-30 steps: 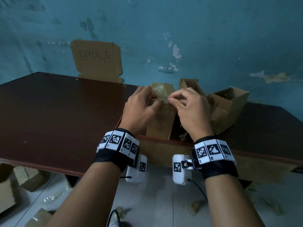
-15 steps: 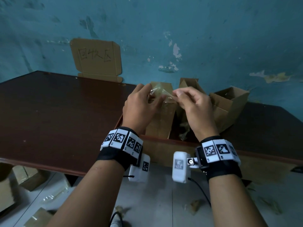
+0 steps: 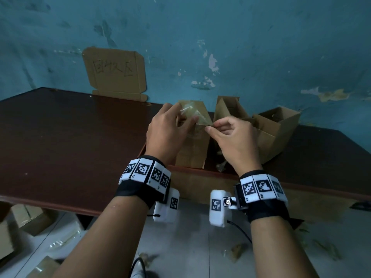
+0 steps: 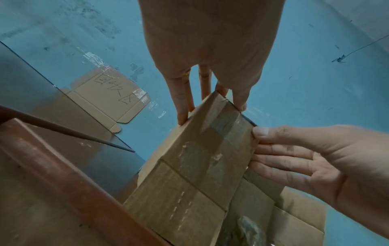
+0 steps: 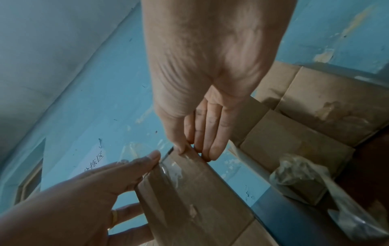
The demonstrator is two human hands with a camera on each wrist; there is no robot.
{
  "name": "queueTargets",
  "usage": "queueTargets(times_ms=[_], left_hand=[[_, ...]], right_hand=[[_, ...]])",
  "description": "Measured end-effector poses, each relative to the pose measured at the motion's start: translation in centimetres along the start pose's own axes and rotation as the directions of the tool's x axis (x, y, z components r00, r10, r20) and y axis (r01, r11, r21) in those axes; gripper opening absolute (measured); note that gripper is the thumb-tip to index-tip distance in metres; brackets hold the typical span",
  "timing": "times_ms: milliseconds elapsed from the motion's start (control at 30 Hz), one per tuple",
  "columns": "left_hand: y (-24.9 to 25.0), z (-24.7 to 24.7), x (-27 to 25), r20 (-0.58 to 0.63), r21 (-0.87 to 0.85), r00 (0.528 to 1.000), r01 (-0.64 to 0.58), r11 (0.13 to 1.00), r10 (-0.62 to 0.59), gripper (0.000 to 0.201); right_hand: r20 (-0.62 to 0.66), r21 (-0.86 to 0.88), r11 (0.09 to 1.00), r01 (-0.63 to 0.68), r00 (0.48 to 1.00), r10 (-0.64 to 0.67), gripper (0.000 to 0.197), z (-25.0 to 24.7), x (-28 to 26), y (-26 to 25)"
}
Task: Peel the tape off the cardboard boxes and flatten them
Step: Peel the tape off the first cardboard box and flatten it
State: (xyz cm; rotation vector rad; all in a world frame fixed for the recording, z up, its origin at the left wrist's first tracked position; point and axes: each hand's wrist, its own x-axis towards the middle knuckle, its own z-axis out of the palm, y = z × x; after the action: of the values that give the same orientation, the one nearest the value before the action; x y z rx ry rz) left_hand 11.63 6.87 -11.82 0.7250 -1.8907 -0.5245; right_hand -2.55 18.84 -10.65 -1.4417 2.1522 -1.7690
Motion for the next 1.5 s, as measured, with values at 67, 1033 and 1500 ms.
queueTargets(times_ms=[67,1033,1500], left_hand=[[0.0,0.0,0.0,-0.003,0.014,1.000,-0.005,1.000,0.005,0.034],[0.3,-0.2,0.0,0.029,-0.064,0.999,-0.016,0.998,0.018,0.029],[0.8,-0.6,0.0,0.078,-0.077,0.997,-0.008,0.997,0.014,0.028]], right_hand=[[0.001,-0.005,1.000,-0.004,1.000,0.004,0.012,0.0,0.0,0.0],[0.080,0.062,0.991,0.119,0.989,-0.123,0.021,-1.3,0.1,0.6],[0.103,0.104,0.994,0.041,0.993,-0.052,0.011,-0.6,0.2,0.8]])
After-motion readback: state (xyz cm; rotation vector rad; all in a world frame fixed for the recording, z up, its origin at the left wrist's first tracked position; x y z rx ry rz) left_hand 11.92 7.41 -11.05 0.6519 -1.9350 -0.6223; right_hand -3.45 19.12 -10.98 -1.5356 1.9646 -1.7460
